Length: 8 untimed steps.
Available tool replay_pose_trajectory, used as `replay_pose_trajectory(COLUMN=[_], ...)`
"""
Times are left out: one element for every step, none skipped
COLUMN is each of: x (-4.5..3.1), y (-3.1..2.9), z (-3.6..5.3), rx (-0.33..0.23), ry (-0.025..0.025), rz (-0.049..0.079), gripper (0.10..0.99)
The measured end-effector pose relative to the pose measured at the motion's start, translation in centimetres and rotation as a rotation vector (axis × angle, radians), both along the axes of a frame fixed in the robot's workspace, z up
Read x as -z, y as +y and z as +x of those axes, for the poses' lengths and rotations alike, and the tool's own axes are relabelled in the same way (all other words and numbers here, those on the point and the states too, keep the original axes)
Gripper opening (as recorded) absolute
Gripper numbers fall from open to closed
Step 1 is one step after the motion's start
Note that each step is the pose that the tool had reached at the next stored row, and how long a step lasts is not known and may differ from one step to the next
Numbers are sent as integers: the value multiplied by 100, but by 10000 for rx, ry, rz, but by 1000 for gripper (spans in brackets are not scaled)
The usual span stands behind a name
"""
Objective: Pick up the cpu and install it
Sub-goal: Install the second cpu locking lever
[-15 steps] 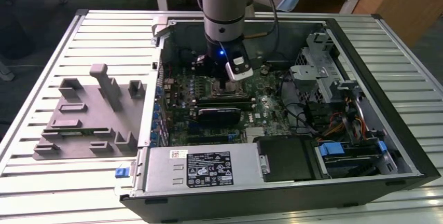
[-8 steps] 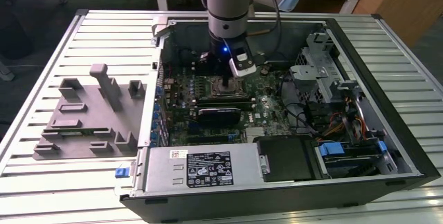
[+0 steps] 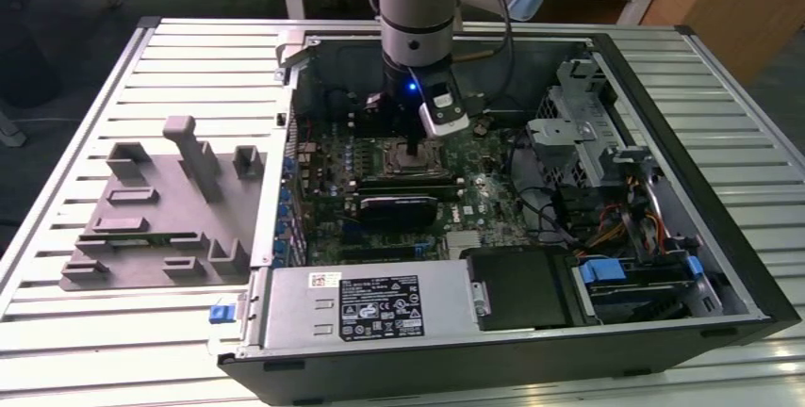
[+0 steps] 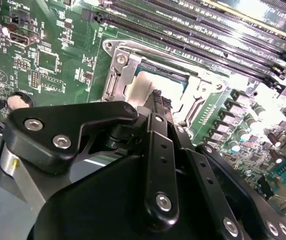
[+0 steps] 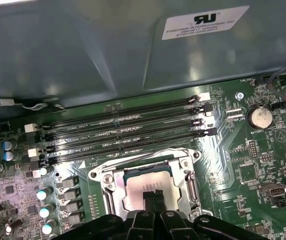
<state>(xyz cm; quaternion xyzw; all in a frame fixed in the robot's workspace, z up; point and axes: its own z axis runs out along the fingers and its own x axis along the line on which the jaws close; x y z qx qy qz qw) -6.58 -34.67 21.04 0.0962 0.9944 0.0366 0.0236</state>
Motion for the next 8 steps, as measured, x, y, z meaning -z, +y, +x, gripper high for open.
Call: replay_pose_trajectory(x=[0,0,-1,-2,-4,-6,-6,-6], y=[0,0,0,0,0,0,0,0], z=[0,0,0,0,0,0,0,0], rx=[0,0,0,0,0,0,-1,0], ry=[0,-1,0,1,1,1,1,1], rz=[0,1,0,-1,-1,-2,-1,-2], gripper=[106,106,106,106,106,106,106,106])
